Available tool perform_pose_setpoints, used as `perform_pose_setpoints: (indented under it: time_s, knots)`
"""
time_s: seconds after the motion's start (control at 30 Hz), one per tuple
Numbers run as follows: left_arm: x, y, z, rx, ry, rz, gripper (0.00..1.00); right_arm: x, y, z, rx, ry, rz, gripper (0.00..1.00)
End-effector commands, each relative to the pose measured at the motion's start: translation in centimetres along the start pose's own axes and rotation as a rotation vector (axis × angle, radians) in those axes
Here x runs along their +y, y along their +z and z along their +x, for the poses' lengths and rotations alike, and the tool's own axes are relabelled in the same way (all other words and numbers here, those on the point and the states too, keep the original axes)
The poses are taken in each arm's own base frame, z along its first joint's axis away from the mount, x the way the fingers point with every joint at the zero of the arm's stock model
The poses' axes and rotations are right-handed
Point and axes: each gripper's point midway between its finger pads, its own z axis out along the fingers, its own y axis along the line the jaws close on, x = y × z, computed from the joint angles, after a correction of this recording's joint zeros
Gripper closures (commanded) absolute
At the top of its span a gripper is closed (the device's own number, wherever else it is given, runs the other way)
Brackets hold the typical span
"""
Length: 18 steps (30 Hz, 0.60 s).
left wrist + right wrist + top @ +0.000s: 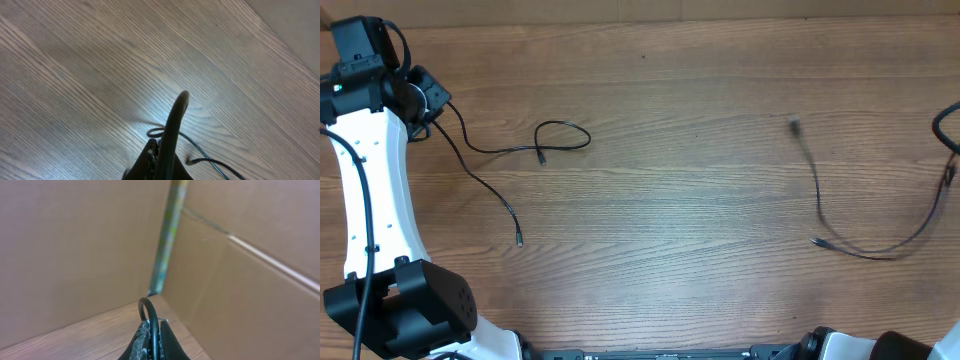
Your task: Untangle cables
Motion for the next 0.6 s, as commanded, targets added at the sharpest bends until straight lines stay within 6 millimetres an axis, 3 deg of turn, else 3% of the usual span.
perform_pose_setpoints:
  time_s: [0.0,0.23,0.57]
  knots:
    - [-2.1,-0.8,0.2,-0.007,0.010,0.054,0.96,1.7,2.1,0.7,0.029,0.027,-0.078,0.96]
    - [-6.0,-1.2,2.0,0.023,0.076,0.141,0.96,4.3,3.6,2.0,0.072,0.029,-0.204,0.96]
    - [-17.9,-4.1,6.5,0.009,0.261,0.458,0.96,4.5,3.8,2.6,0.093,0.031,-0.211,0.96]
